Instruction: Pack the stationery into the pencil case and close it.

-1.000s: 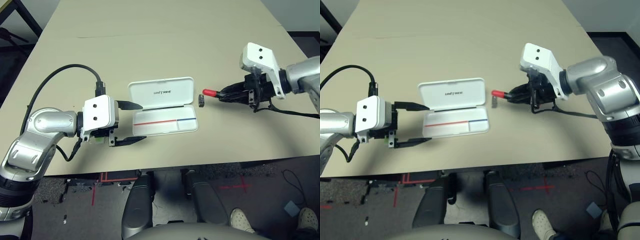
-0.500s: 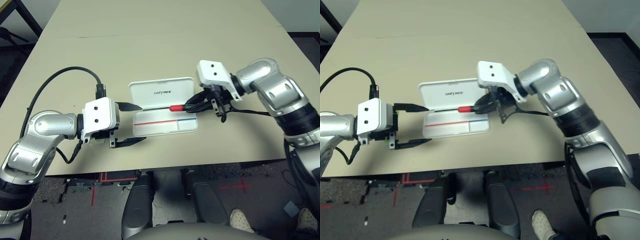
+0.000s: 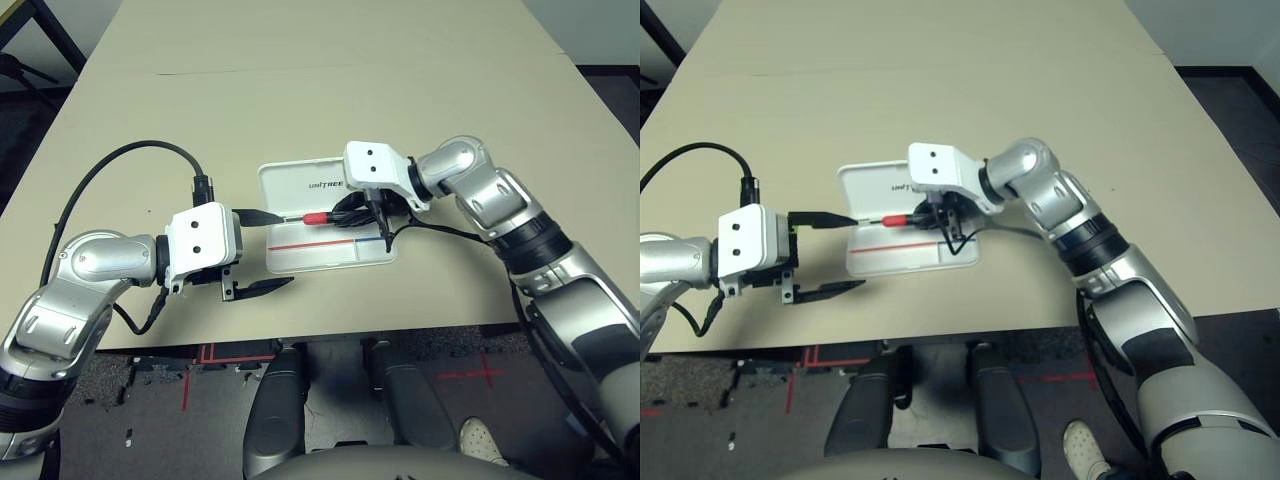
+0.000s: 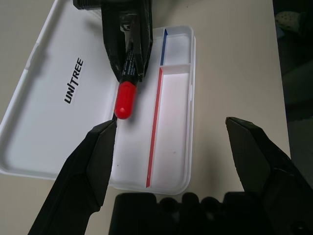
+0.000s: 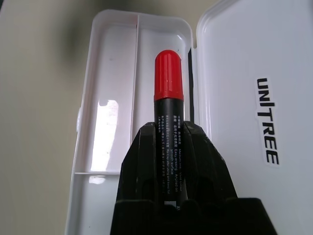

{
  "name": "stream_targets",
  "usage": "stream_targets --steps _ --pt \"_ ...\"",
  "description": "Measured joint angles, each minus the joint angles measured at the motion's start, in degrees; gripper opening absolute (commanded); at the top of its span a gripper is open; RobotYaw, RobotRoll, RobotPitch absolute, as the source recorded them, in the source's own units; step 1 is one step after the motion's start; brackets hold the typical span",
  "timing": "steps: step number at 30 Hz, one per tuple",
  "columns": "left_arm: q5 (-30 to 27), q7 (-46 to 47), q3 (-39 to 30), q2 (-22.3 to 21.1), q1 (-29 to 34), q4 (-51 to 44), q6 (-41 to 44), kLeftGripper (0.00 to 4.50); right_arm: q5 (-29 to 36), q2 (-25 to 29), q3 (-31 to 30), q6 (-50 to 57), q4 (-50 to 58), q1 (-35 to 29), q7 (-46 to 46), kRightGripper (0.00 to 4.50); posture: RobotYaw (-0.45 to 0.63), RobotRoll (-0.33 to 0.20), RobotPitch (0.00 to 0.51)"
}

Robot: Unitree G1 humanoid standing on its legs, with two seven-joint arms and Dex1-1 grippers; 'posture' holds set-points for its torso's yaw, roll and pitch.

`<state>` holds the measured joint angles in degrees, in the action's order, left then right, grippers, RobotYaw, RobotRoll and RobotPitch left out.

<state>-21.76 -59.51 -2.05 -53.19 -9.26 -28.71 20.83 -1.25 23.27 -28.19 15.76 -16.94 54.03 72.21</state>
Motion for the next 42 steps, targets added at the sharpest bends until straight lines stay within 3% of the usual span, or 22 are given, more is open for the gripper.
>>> stream_targets --steps 4,5,14,22,32,37,42 --pt "0.0 0.2 0.0 0.0 0.9 -0.1 0.0 4.5 -0.7 -1.4 -0.1 -1.1 -1.4 -0.2 -0.5 0.53 0.17 0.0 0.203" --pt "0.0 0.3 0.0 0.0 0.9 -0.1 0.0 4.5 -0.7 -1.6 -0.1 -1.5 -1.4 -0.2 -0.5 1.26 0.17 0.0 0.203" --pt "0.0 0.4 -0.1 0.0 1.0 0.0 -0.1 4.5 2.5 -0.3 2.6 0.3 1.8 -0.9 1.5 4.48 0.16 0.0 0.205" --pt "-0.5 2.9 -2.3 0.0 1.1 0.1 3.3 4.5 18.3 8.4 14.1 5.2 14.3 -5.5 11.4 4.48 0.14 0.0 0.209" --pt "-0.8 5.7 -5.3 -1.0 2.1 0.1 9.4 4.5 24.7 21.1 20.2 10.8 19.9 -13.0 13.6 4.48 0.11 0.0 0.212" --pt "-0.3 12.1 -7.2 -1.0 2.6 0.0 17.7 4.5 27.4 25.9 22.6 14.3 22.7 -16.5 13.8 4.48 0.1 0.0 0.221" --pt "-2.1 21.0 -11.4 1.5 2.0 -1.5 33.6 4.5 28.3 26.4 22.7 15.2 24.0 -17.3 12.5 4.48 0.12 0.0 0.229"
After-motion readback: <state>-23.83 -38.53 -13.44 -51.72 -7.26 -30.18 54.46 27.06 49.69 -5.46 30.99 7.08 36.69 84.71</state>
